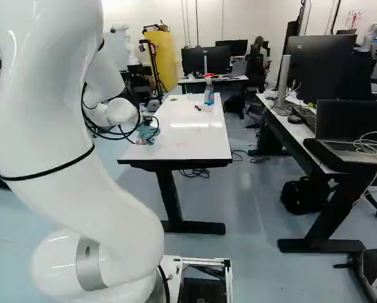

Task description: Clean the table with the green towel

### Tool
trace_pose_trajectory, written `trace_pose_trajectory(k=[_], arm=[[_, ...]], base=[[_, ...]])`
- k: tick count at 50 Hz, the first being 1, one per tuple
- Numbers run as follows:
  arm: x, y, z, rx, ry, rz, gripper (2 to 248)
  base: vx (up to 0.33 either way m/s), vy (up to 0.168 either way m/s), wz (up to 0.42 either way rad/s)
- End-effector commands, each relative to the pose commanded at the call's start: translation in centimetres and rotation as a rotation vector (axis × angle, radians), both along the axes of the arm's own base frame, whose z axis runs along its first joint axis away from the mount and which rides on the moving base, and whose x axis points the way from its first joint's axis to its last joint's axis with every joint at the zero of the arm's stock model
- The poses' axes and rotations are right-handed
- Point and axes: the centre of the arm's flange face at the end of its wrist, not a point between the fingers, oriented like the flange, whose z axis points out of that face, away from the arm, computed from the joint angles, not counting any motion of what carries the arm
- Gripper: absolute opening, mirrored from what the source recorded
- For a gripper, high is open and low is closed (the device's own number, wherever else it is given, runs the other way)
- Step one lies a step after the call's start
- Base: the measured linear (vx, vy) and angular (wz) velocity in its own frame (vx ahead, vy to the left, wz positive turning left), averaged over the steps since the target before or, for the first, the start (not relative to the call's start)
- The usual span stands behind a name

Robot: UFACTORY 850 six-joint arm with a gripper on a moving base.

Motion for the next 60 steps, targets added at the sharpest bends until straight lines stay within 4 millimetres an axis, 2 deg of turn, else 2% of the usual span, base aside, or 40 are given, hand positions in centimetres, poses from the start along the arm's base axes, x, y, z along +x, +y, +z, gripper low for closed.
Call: trace_pose_trajectory(k=[31,60], arm=[[3.1,-3.0,0.1,0.017,-0.024,-0.086,47],[4.9,-7.2,0.4,0.039,-0.065,-0.195,47]], base=[[0.000,0.000,0.000],[0.000,0.000,0.000]])
